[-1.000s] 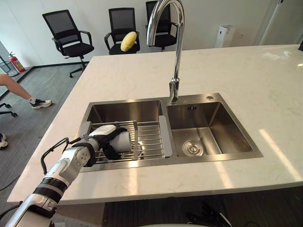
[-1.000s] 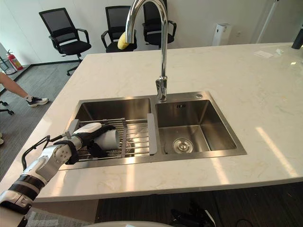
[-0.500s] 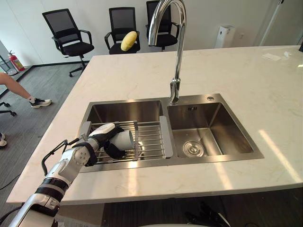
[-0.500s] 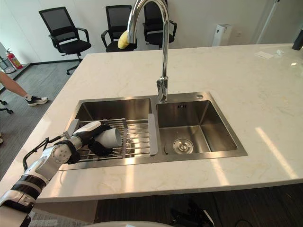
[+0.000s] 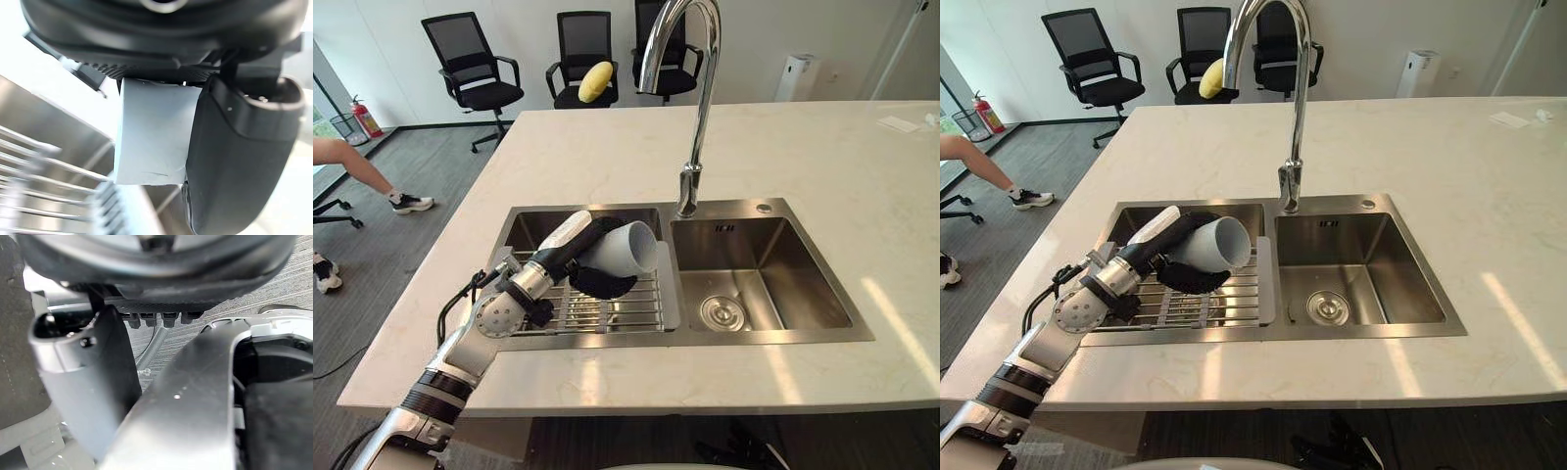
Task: Walk over to the sink, pick up the cup, carry it to the dishwasher, place the cup inside the dishwasher, then close the dishwasher door
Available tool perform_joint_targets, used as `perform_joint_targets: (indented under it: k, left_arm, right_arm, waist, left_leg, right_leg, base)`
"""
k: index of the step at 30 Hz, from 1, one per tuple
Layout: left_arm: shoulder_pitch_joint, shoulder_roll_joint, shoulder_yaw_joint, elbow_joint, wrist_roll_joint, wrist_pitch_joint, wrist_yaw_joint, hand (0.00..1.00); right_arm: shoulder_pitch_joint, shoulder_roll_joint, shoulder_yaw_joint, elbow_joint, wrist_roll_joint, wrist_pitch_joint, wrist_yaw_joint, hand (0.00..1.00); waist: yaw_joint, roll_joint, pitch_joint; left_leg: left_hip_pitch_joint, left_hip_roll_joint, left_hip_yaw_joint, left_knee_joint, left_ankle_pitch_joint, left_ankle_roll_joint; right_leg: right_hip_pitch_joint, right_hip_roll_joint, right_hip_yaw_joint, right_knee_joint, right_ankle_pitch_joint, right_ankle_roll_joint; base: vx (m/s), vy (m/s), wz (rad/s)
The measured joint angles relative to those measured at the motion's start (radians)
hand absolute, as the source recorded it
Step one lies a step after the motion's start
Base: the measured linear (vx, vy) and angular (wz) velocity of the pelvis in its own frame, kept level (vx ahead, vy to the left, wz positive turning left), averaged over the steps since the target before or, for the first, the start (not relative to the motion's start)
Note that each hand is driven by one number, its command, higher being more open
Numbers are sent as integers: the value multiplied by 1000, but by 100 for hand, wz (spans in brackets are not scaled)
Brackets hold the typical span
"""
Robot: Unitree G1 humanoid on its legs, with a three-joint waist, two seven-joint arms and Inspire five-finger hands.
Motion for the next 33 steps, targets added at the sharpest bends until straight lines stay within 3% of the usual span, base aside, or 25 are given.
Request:
perform_joint_targets:
  k: [8, 15, 25, 33]
  left_arm:
    - [145, -71, 120, 0, -222, -1, -56, 0]
    - [297, -154, 184, 0, -299, -11, -55, 0]
    - [412, -229, 209, -2, -392, -58, -73, 0]
    - [438, -269, 210, -22, -433, -97, -79, 0]
  right_arm:
    - [-22, 18, -13, 40, 4, -12, -18, 100]
    - [-40, 40, -13, 62, 4, -18, -38, 100]
    - [-65, 44, -12, 63, 5, -18, -55, 100]
    - [-76, 45, -12, 63, 6, -18, -61, 100]
  waist:
    - [6, -22, -2]
    - [16, -40, 9]
    - [32, -34, 13]
    - [33, -34, 27]
  left_leg:
    - [-1, 0, -22, -12, 12, 1]
    - [-4, -5, -33, -17, 12, 3]
    - [-12, -5, -42, -17, 13, 4]
    - [-18, -5, -50, -18, 12, 4]
  right_leg:
    - [5, 4, -21, -15, 2, 0]
    - [22, 15, -34, -47, 16, 1]
    - [22, 19, -41, -62, 20, 1]
    - [22, 20, -48, -70, 20, 1]
  base:
    - [-24, -11, 8]
    - [22, 3, 5]
    - [-1, 0, 0]
    - [6, -3, 2]
